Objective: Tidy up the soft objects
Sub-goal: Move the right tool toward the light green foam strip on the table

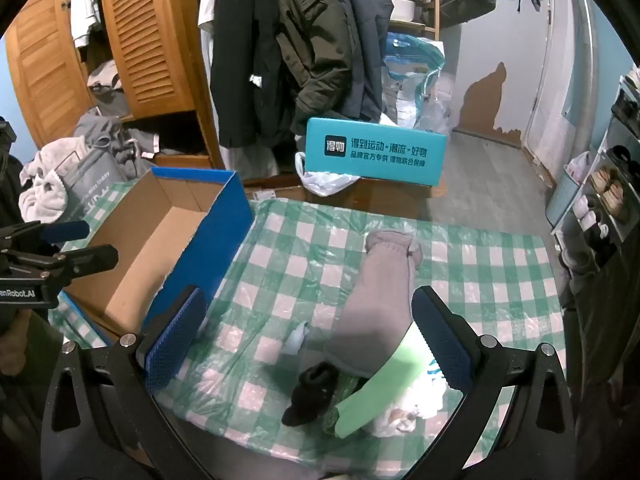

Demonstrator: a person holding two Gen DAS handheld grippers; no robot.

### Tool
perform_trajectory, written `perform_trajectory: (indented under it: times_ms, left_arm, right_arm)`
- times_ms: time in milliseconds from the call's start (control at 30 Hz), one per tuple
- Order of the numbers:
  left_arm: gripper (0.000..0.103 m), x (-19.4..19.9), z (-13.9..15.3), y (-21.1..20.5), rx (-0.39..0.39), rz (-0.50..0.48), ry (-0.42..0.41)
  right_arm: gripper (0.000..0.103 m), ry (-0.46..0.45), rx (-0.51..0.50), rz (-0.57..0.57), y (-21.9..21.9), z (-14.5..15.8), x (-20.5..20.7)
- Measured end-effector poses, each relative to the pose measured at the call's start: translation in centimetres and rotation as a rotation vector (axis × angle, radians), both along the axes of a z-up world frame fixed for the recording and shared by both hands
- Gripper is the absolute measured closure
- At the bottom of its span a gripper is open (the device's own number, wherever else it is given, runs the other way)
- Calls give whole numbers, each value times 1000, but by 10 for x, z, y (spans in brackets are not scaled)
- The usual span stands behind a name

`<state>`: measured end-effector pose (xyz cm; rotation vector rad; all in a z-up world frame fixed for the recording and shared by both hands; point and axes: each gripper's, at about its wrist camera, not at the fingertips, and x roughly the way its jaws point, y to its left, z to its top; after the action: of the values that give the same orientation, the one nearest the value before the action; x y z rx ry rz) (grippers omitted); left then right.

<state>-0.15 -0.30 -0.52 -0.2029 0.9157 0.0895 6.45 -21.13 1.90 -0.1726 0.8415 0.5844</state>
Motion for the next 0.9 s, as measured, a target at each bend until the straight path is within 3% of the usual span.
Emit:
perform_trajectory:
  times_ms: [900]
  left_arm:
    - [14, 0, -1, -1, 3, -2, 5]
  right_arm:
    - [2, 1, -6, 0, -1, 1, 0]
